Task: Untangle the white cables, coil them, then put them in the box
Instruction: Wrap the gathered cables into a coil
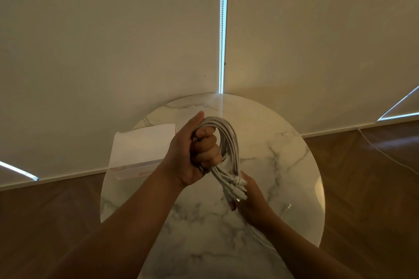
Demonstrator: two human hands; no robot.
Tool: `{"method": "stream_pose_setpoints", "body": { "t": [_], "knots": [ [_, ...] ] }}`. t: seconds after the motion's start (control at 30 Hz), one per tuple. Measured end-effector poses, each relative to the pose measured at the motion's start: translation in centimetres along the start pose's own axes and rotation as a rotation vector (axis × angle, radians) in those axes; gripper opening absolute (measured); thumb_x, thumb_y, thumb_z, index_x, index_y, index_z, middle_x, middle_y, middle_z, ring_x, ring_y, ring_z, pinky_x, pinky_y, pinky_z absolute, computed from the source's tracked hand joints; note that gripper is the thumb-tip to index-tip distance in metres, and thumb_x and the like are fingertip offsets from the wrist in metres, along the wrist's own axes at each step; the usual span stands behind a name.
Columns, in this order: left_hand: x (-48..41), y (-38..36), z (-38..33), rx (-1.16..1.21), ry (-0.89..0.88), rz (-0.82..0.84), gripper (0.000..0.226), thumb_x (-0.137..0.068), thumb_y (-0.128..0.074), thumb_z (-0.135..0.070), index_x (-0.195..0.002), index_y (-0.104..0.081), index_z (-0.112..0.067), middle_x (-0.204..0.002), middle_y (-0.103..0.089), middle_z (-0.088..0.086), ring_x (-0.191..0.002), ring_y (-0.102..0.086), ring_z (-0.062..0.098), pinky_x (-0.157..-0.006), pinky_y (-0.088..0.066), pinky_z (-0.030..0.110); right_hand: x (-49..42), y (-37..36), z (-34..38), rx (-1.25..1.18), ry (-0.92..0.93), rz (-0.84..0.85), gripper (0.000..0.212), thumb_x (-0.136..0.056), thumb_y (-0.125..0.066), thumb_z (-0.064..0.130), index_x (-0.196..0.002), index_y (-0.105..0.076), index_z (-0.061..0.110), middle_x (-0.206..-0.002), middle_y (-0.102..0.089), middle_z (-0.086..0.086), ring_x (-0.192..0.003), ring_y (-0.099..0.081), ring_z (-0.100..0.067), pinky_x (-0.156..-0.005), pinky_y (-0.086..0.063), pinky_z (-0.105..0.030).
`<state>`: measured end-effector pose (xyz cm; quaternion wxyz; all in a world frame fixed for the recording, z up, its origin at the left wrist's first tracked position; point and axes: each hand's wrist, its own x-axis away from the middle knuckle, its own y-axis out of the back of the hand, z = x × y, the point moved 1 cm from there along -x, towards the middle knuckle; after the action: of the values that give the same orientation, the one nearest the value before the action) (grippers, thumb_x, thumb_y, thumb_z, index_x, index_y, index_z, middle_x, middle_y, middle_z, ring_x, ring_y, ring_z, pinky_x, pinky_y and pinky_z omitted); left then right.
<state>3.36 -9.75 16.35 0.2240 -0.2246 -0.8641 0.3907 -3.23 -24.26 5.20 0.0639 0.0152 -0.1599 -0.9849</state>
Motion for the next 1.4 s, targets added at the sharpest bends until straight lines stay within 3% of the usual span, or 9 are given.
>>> {"method": "stream_pose_setpoints", "body": {
  "t": [0.1, 0.23, 0.3, 0.57, 0.77, 0.93, 1.07, 1.27, 1.4],
  "knots": [
    [-0.7, -0.7, -1.4, 0.054, -0.102, -0.058, 0.048, -0.093, -0.041, -0.044, -0.05, -0.042, -0.022, -0.035, -0.026, -0.009, -0.034, -0.014, 0.009, -0.038, -0.018, 0.022, 2.4, -2.5, -1.7, 0.107, -0.075, -0.023, 0.009, -0.098, -0.048, 0.034, -0.091, -0.053, 0.032, -0.064, -0.053, 0.012, -0.055, -0.049, -0.006, -0.054, -0.041, -0.03],
    [-1.8, -0.7, -1.3, 0.004, -0.229, -0.162, 0.054, -0.099, -0.034, -0.05, -0.054, -0.041, -0.022, -0.041, -0.024, -0.007, -0.036, -0.021, 0.008, -0.04, -0.022, 0.023, 3.8, -4.4, -1.4, 0.39, -0.118, 0.069, 0.052, -0.093, -0.028, 0.064, -0.126, -0.039, 0.025, -0.083, -0.062, 0.001, -0.073, -0.059, -0.013, -0.065, -0.046, -0.034],
    [-2.2, -0.3, -0.7, -0.049, -0.301, -0.226, 0.054, -0.101, -0.03, -0.053, -0.058, -0.041, -0.02, -0.045, -0.023, -0.006, -0.04, -0.02, 0.01, -0.043, -0.023, 0.024, 3.3, -4.4, 0.5, 0.538, -0.156, 0.188, 0.05, -0.099, -0.026, 0.055, -0.134, -0.033, 0.021, -0.099, -0.064, -0.006, -0.086, -0.06, -0.022, -0.076, -0.049, -0.038],
    [-1.5, 1.2, -0.2, -0.532, -0.454, -0.263, 0.045, -0.095, -0.037, -0.049, -0.068, -0.043, -0.014, -0.051, -0.031, -0.001, -0.045, -0.029, 0.015, -0.048, -0.034, 0.027, 1.6, -0.2, 8.9, 0.724, -0.067, 0.4, 0.022, -0.099, -0.034, 0.049, -0.094, -0.037, 0.028, -0.078, -0.05, 0.004, -0.067, -0.053, -0.014, -0.061, -0.051, -0.034],
    [-1.0, 0.5, 0.8, -0.846, -0.408, -0.201, 0.045, -0.097, -0.035, -0.041, -0.067, -0.042, -0.008, -0.047, -0.04, 0.002, -0.042, -0.041, 0.017, -0.046, -0.04, 0.027, 0.5, 2.1, 12.9, 0.822, 0.115, 0.438, 0.031, -0.101, -0.033, 0.046, -0.109, -0.046, 0.019, -0.075, -0.038, 0.008, -0.062, -0.043, -0.009, -0.06, -0.041, -0.028],
    [-0.9, 0.9, 0.9, -0.925, -0.305, -0.165, 0.046, -0.094, -0.039, -0.045, -0.067, -0.048, -0.008, -0.048, -0.051, 0.009, -0.043, -0.05, 0.024, -0.049, -0.044, 0.03, -0.1, 2.6, 12.8, 0.744, 0.165, 0.492, 0.021, -0.1, -0.04, 0.042, -0.093, -0.044, 0.023, -0.069, -0.04, 0.009, -0.053, -0.037, -0.008, -0.058, -0.038, -0.027],
    [-0.6, 1.3, 0.9, -1.052, -0.24, -0.12, 0.05, -0.103, -0.038, -0.034, -0.057, -0.053, -0.019, -0.049, -0.047, -0.005, -0.048, -0.044, 0.012, -0.053, -0.038, 0.022, -1.3, 4.0, 13.1, 0.76, 0.227, 0.414, 0.031, -0.095, -0.048, 0.047, -0.091, -0.061, 0.019, -0.073, -0.061, 0.005, -0.055, -0.051, -0.009, -0.056, -0.044, -0.024],
    [0.0, 1.1, 0.7, -1.05, -0.077, 0.158, 0.053, -0.105, -0.034, -0.029, -0.06, -0.062, -0.029, -0.053, -0.05, -0.002, -0.047, -0.043, 0.021, -0.05, -0.038, 0.029, -2.5, 5.8, 13.9, 0.91, 0.3, 0.355, 0.041, -0.087, -0.049, 0.064, -0.095, -0.067, 0.027, -0.072, -0.063, 0.01, -0.056, -0.053, -0.006, -0.059, -0.044, -0.019],
    [0.1, 1.9, 0.7, -0.981, 0.115, 0.256, 0.051, -0.102, -0.036, -0.043, -0.065, -0.065, -0.023, -0.049, -0.052, -0.001, -0.037, -0.042, 0.016, -0.043, -0.032, 0.026, -2.9, 7.9, 13.7, 0.961, 0.222, 0.416, 0.036, -0.082, -0.053, 0.068, -0.076, -0.058, 0.033, -0.066, -0.058, 0.01, -0.06, -0.053, -0.006, -0.059, -0.043, -0.022]
  ]
}}
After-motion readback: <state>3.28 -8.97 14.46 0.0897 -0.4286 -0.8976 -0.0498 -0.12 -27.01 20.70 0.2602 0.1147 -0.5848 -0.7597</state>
